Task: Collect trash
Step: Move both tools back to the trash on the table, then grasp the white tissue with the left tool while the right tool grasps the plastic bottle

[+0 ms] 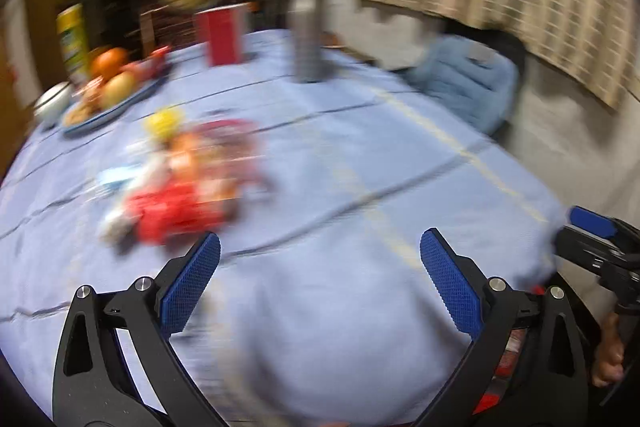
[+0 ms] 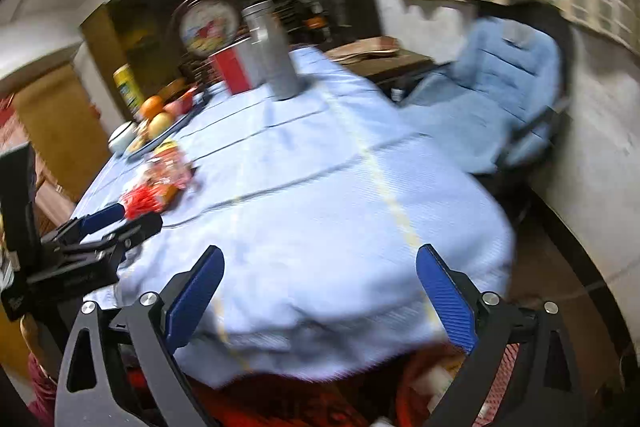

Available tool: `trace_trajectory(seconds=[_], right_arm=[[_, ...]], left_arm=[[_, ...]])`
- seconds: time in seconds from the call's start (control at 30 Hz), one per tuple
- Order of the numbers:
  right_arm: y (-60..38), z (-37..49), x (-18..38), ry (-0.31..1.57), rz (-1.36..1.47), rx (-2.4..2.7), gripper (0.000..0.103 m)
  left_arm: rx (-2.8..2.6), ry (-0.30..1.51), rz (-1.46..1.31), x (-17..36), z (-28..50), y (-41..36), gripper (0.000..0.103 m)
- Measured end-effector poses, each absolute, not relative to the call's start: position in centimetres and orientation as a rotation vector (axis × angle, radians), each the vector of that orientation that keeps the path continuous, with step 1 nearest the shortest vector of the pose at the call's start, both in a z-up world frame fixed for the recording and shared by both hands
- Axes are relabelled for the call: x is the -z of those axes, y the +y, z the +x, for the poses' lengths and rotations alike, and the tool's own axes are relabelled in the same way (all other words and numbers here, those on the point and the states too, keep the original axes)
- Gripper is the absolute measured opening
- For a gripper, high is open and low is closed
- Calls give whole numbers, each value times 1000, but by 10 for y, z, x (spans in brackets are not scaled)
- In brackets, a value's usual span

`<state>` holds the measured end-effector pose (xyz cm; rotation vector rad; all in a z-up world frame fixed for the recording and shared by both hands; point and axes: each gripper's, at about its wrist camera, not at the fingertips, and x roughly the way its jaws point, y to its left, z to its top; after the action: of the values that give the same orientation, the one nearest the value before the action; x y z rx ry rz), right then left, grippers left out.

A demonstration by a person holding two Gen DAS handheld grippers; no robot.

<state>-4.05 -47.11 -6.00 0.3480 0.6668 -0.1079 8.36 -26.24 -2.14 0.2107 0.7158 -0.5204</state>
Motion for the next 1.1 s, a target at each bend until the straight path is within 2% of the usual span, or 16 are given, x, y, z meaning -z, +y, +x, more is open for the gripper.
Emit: trace_trajectory(seconds=[0.27, 0.47, 0.93, 1.0, 1.03, 1.1], right_arm=[[-404, 38, 53, 707, 277, -47, 96], [-372, 93, 48, 738, 251, -111, 96], [-345, 196, 68, 855, 330, -170, 94], [-343, 195, 69, 845, 308, -177, 62], [-343, 193, 69, 844, 300, -187, 25], [-348, 183, 63, 806, 312, -189, 16]], left_arm=[[341, 871, 109, 45, 136, -173, 96], [422, 980, 37, 62, 147, -164, 96], [412, 992, 124, 65, 145, -175, 96], [417, 992, 115, 64, 145, -174, 96], [422, 992, 109, 64, 145, -174, 96], [441, 992, 95, 63, 144, -172, 96]])
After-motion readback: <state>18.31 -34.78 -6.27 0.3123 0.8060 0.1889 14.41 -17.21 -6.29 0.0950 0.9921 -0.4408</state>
